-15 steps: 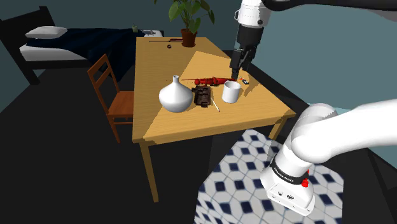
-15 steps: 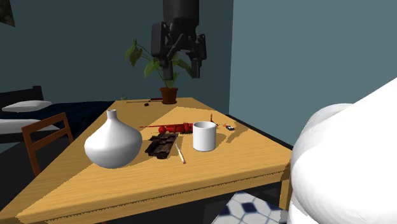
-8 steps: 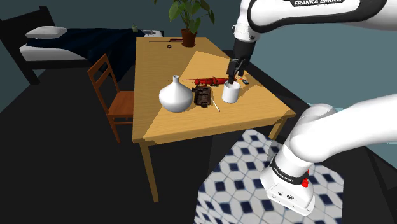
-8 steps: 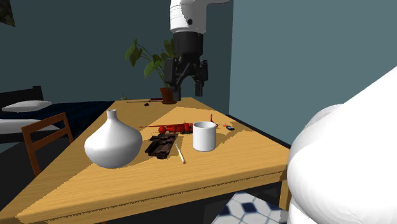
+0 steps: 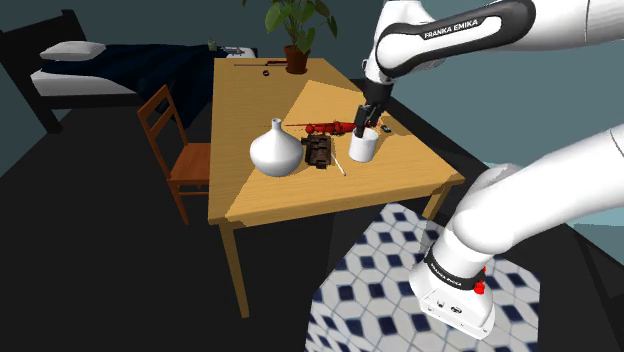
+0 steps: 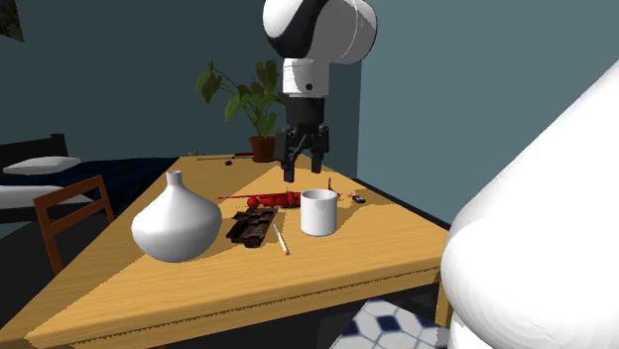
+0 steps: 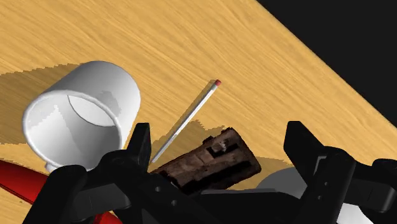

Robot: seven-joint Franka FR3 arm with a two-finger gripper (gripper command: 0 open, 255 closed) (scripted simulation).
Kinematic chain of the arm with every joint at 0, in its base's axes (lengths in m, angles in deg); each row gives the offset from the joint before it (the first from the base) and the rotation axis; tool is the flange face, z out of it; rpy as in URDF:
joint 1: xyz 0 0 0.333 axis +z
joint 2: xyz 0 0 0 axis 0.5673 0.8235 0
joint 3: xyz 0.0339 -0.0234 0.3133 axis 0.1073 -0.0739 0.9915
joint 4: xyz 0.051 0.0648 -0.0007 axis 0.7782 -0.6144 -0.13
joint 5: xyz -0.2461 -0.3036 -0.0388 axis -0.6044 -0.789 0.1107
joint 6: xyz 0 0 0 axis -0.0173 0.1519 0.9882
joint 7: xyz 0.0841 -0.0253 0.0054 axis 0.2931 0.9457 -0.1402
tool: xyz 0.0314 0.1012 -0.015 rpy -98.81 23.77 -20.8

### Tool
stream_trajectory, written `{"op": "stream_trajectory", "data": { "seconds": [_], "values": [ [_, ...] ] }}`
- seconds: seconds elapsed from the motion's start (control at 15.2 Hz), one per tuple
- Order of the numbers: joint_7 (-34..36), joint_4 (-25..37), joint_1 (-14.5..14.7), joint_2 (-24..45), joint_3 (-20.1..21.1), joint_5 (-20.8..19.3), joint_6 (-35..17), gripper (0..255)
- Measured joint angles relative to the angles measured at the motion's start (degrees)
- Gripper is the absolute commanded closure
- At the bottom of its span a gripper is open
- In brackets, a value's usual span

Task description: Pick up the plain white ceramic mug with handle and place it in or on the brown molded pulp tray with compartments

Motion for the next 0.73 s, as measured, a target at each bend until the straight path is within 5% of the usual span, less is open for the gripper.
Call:
{"op": "stream_trajectory", "data": {
  "seconds": [0.73],
  "values": [
    [-10.6, 4.48, -0.23, 19.05, -8.96, 2.84, -16.95, 0]
  ]
}}
